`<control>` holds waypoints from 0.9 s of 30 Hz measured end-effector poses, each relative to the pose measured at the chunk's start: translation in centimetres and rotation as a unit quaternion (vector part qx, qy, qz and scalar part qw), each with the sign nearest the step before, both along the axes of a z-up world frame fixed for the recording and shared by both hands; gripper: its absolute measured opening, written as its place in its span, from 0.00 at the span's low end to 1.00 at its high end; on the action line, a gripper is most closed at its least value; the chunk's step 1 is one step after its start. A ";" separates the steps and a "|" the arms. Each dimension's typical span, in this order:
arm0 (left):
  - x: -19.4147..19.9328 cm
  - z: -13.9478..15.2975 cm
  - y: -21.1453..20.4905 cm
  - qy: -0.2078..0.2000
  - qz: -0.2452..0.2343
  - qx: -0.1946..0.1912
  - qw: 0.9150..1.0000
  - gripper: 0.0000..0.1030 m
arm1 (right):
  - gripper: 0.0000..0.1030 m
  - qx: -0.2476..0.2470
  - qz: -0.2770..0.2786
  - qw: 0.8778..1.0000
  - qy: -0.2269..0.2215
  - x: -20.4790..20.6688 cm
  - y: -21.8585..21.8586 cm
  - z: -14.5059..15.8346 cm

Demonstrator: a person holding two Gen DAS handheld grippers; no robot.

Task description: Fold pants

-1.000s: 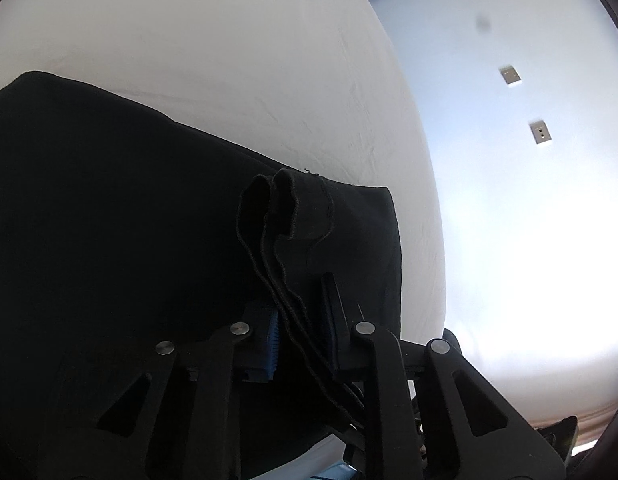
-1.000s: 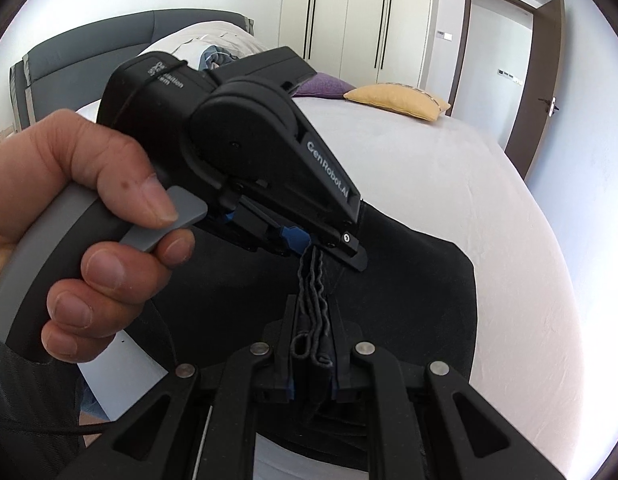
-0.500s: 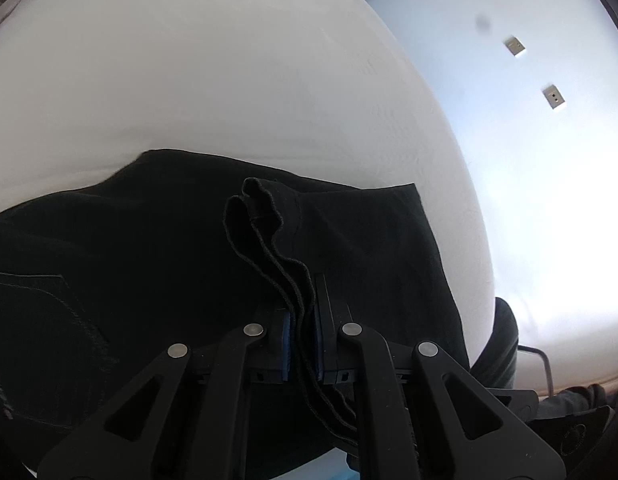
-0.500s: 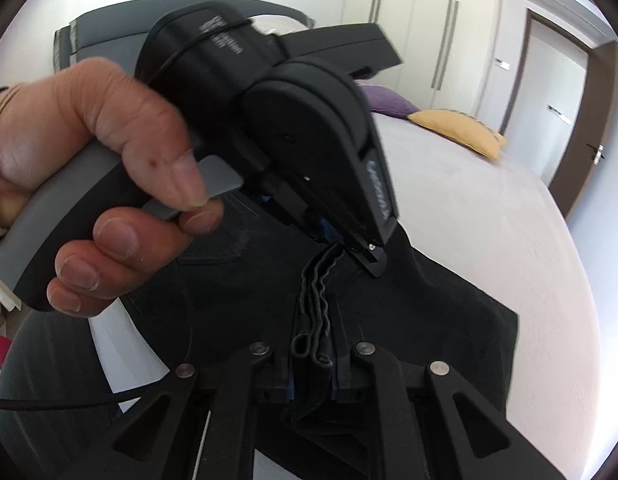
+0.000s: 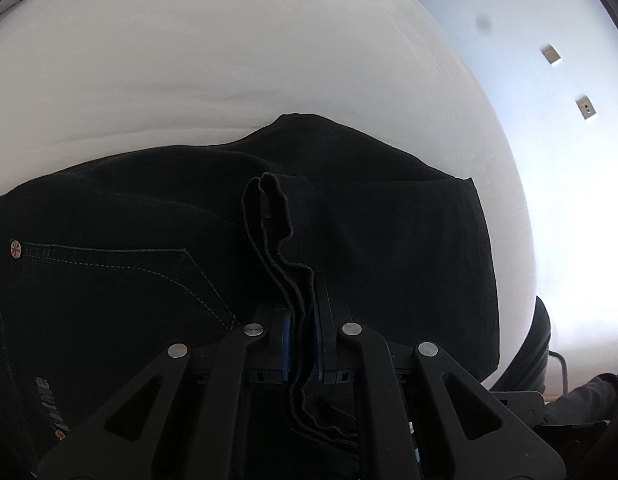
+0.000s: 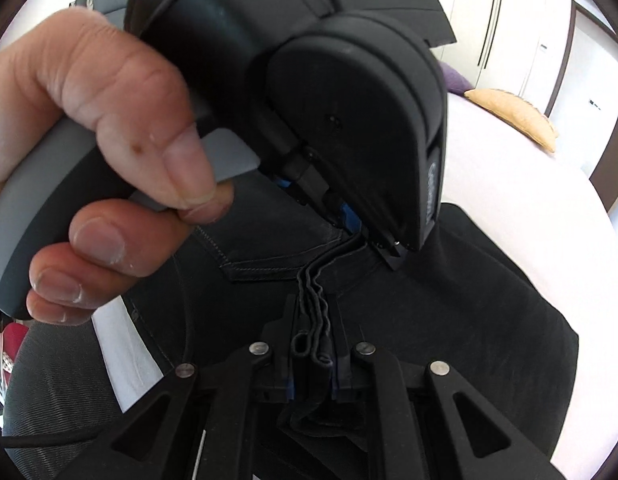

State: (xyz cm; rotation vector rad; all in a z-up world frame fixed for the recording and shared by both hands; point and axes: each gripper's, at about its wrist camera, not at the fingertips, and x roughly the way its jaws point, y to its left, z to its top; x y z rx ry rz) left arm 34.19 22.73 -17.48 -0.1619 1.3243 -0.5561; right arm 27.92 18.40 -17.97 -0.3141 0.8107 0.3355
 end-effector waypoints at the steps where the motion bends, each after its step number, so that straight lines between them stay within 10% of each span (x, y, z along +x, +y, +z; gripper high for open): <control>1: -0.2 -0.5 0.5 0.001 0.000 0.000 1.000 0.07 | 0.13 -0.002 0.001 1.000 0.003 0.0 -0.2 -0.3; 6: 0.0 -1.8 0.7 0.001 0.018 -0.003 1.000 0.10 | 0.14 0.004 0.000 1.000 0.017 1.8 -0.4 -0.8; 13: 0.4 -1.8 3.2 0.003 0.036 -0.015 0.999 0.14 | 0.45 0.096 0.027 0.993 0.067 3.8 -2.7 1.3; 16: 0.6 -0.1 5.2 -0.035 0.057 0.046 0.997 0.14 | 0.45 0.153 0.027 0.985 0.073 1.6 -6.6 3.0; 23: -2.0 4.0 5.4 -0.116 0.062 0.070 0.989 0.14 | 0.45 0.342 -0.030 0.936 0.082 0.6 -22.2 6.5; 27: -6.2 1.9 -1.0 -0.116 0.012 0.067 0.991 0.15 | 0.45 0.440 -0.097 0.887 0.106 2.4 -29.9 6.1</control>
